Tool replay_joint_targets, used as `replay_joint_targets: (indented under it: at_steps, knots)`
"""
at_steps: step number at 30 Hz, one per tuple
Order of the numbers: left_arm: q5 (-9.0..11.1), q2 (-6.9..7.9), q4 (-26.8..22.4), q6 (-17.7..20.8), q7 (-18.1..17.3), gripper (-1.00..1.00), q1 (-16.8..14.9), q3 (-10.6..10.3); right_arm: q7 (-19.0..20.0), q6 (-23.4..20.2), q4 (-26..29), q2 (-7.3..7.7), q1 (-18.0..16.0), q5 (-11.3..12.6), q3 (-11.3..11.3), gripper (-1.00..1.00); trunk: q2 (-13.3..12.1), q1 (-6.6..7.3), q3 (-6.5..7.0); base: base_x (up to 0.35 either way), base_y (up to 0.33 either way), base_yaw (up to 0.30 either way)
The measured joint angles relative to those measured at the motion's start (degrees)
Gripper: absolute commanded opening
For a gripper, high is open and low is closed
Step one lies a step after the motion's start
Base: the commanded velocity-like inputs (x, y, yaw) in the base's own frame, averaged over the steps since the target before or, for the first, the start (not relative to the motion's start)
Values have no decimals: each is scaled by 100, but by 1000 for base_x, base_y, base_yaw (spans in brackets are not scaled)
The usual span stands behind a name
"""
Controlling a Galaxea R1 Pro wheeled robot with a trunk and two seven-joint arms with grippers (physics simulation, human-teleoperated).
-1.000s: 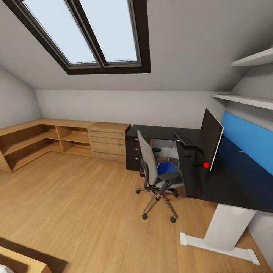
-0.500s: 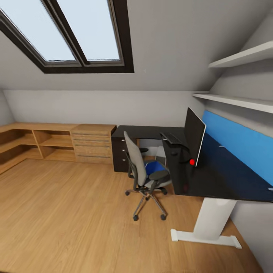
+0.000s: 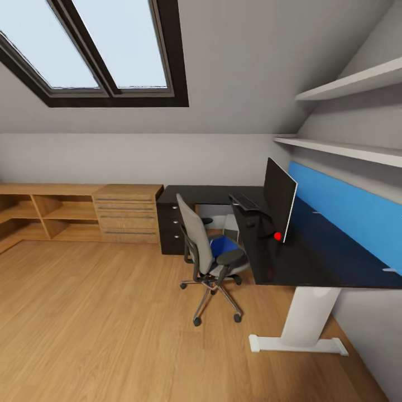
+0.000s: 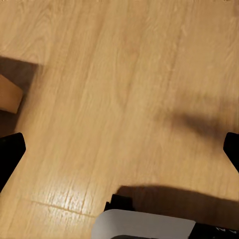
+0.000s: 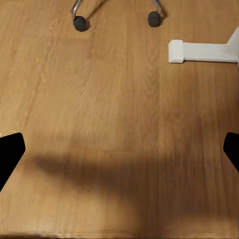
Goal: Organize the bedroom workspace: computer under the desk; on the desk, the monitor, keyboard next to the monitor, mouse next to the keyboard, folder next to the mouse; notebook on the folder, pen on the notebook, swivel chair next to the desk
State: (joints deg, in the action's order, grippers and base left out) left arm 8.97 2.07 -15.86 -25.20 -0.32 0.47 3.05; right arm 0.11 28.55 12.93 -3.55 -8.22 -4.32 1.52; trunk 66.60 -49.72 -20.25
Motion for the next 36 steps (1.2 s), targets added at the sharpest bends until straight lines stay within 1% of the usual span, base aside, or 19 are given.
replay_joint_targets:
  at_steps: [2, 6, 7, 10, 13, 15, 17, 18, 21, 22, 23, 24, 29, 32, 33, 35, 36]
  knots:
    - [12, -4, -22, -14, 0, 100, 1, 11, 4, 10, -171, 10, 0, 6, 3, 100, 0, 0, 0, 0, 2, -1]
    - [22, -4, -39, -134, 24, 100, 0, 28, 7, 13, -208, 13, 0, -5, -1, 100, 0, 0, 0, 0, 0, 0]
    - [31, -2, -45, -219, 35, 100, -2, 36, 12, 18, -216, 13, 0, -17, -11, 100, 39, -21, -17, 0, 0, 0]
    - [87, 2, -47, -243, 40, 100, -1, 36, 9, 20, -210, 19, 0, -21, -12, 100, 159, -87, -71, 0, 0, 0]
    - [445, 5, -47, -229, 46, 100, 0, 11, 8, 27, -205, 24, 0, -24, -15, 100, 280, -153, -125, 0, 0, 0]
    - [567, 4, -47, -218, 50, 100, 1, 5, 8, 28, -210, 19, 0, -25, -18, 100, 360, -197, -161, 0, 0, 0]
    - [629, -10, -51, -204, 53, 100, 0, 0, 8, 29, -213, 15, 0, -27, -19, 100, 440, -241, -197, 0, 0, 0]
    - [660, -59, -75, -134, 55, 100, -2, -4, 8, 29, -215, 14, -1, -25, -12, 100, 480, -263, -215, 0, 0, 0]
    - [669, -122, -101, 66, 109, 100, -3, 2, 7, 45, -216, 20, -1, -24, -7, 100, 601, -329, -269, 0, 0, 0]
    - [667, -147, -110, 188, 204, 100, -3, 4, 4, 89, -216, 23, -1, -22, -3, 100, 641, -351, -287, 0, 0, 0]
    - [665, -152, -113, 221, 246, 100, -4, 3, 3, 106, -217, 24, -1, -20, -2, 100, 681, -373, -305, 0, 0, 0]
    - [665, -161, -126, 279, 363, 100, -3, 1, 1, 145, -218, 31, -1, -18, 0, 100, 721, -395, -323, 0, 0, 0]
    - [679, -166, -167, 347, 500, 100, -3, 4, -19, 188, -229, 54, -1, -15, 8, 100, 922, -505, -413, 0, 0, 0]
    - [678, -189, 72, 380, 470, 100, -4, -53, -25, 163, -234, 69, -1, -5, 27, 100, 1042, -571, -467, 0, 0, 0]
    - [660, -244, 305, 350, 489, 100, -2, -149, -39, 169, -233, 231, -1, 32, 64, 100, 1082, -593, -485, 0, 0, 0]
    - [661, -233, 270, 341, 497, 100, -3, -151, -37, 150, -233, 275, -1, 20, 41, 100, 1162, -637, -520, 0, 0, 0]
    - [690, -228, -11, 343, 511, 100, -3, -129, -35, 146, -306, 277, 0, 29, 33, 100, 1202, -658, -538, 0, 0, 0]
